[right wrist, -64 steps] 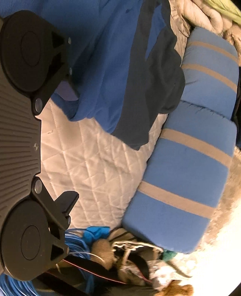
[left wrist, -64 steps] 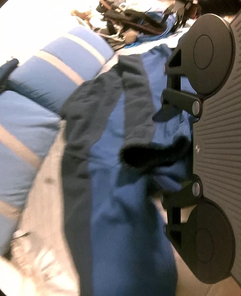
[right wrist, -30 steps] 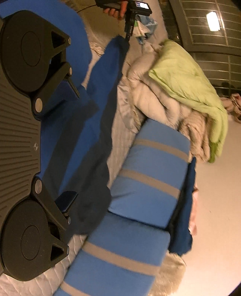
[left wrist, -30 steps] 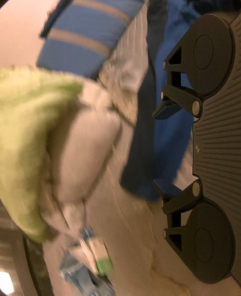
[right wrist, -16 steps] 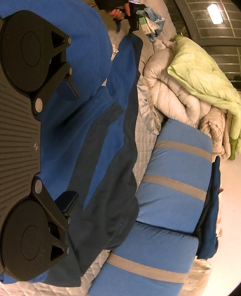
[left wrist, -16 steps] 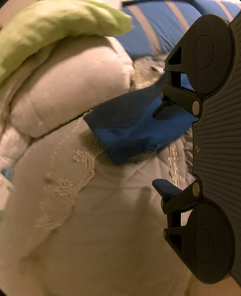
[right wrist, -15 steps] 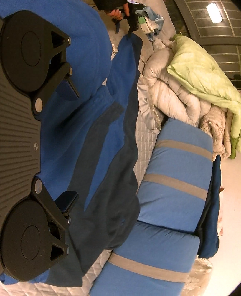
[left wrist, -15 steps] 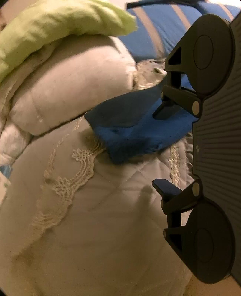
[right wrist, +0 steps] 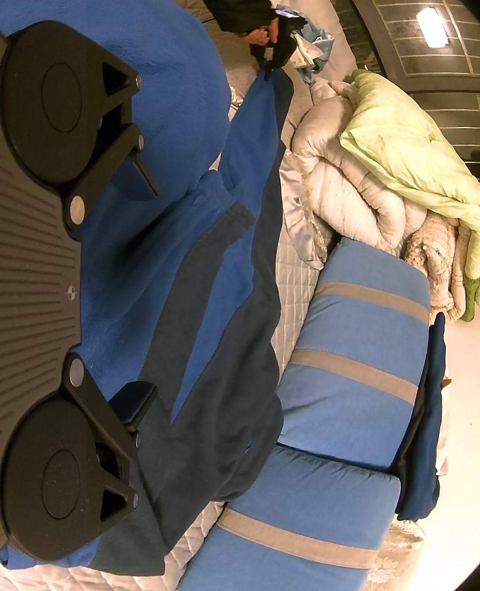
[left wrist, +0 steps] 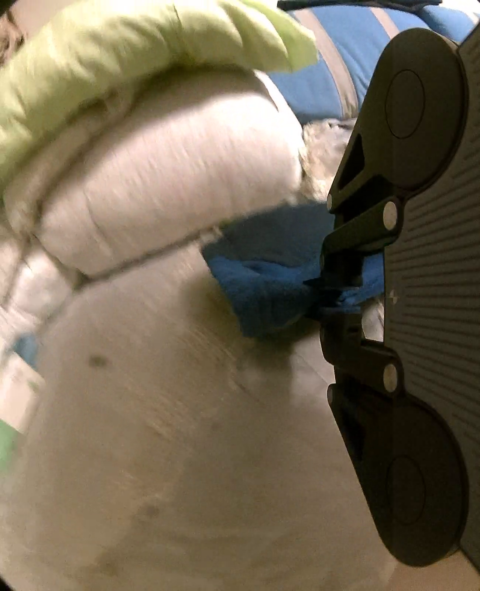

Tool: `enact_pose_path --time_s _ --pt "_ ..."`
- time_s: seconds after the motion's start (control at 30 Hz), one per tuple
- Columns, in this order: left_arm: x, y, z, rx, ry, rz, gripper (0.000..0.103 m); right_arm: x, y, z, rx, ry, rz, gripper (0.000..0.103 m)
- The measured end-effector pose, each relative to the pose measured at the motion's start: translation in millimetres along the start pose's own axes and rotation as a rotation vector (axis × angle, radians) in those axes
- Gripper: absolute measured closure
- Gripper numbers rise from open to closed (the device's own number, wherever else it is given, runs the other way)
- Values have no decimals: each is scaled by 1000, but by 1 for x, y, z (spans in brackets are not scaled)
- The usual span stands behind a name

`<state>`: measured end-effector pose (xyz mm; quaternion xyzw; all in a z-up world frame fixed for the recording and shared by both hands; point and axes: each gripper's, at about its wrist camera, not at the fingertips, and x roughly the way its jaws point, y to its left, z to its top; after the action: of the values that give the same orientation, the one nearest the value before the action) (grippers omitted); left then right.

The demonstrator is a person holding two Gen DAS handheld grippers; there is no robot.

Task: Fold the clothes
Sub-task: 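Grasp the jacket hem with the left gripper and lift it up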

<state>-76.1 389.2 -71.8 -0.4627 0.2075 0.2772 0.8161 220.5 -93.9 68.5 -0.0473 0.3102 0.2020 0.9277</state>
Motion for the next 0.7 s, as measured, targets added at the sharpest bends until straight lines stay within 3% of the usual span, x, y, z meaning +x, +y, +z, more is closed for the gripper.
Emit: enact_pose_path --time_s 0.3,0.7 --pt "-53 -109 8 333 -106 -85 96 -1 -5 -2 36 -13 15 0" --pt "-104 -248 -62 678 -152 -261 96 -2 -13 -5 90 -29 38 0"
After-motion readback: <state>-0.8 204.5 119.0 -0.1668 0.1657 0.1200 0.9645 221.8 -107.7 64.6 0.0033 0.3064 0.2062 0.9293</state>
